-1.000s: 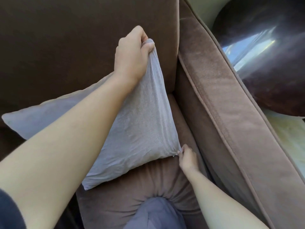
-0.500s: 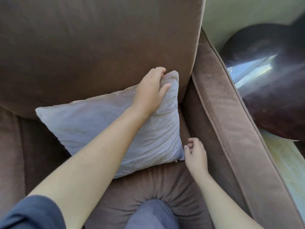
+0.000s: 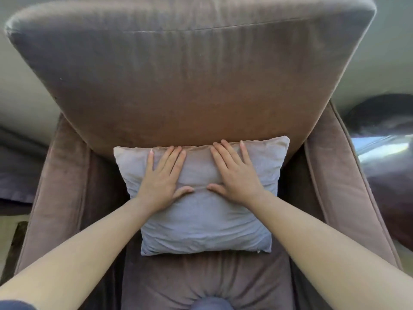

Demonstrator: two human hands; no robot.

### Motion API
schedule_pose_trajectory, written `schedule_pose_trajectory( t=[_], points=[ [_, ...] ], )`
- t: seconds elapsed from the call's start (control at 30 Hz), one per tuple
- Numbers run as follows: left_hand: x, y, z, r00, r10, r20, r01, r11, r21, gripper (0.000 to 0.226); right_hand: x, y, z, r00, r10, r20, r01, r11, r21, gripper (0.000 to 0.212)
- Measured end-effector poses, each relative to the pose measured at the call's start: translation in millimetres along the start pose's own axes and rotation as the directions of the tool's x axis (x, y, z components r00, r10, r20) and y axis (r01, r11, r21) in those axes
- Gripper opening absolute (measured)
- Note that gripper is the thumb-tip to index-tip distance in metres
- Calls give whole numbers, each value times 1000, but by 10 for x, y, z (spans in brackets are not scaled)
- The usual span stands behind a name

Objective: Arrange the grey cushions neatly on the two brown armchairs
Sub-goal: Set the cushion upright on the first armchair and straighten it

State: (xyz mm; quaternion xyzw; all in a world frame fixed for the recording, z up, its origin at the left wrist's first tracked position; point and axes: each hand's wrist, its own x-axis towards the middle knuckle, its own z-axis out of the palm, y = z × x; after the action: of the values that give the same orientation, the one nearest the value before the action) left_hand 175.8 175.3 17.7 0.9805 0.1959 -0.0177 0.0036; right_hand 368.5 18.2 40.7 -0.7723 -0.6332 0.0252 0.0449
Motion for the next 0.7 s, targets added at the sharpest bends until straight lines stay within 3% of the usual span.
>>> schedule_pose_trajectory(
  t=[0.13, 0.33, 0.57, 0.7],
  points=[
    [-164, -221, 78, 995, -94, 8, 94, 994, 49, 110, -174, 405, 55, 998, 15, 55, -9, 993, -118, 99],
    [-363, -390, -5, 977, -208, 40, 204, 975, 89, 123, -505, 861, -68, 993, 115, 24, -108, 971, -212, 103],
    [-321, 61, -192, 920, -380, 101, 372, 924, 84, 114, -586, 449, -241, 958, 282, 57, -270, 950, -158, 100],
    [-486, 297, -313, 915, -373, 156, 380, 925, -20, 97, -926, 133, -430, 964, 256, 72, -253, 966, -45, 79]
  ],
)
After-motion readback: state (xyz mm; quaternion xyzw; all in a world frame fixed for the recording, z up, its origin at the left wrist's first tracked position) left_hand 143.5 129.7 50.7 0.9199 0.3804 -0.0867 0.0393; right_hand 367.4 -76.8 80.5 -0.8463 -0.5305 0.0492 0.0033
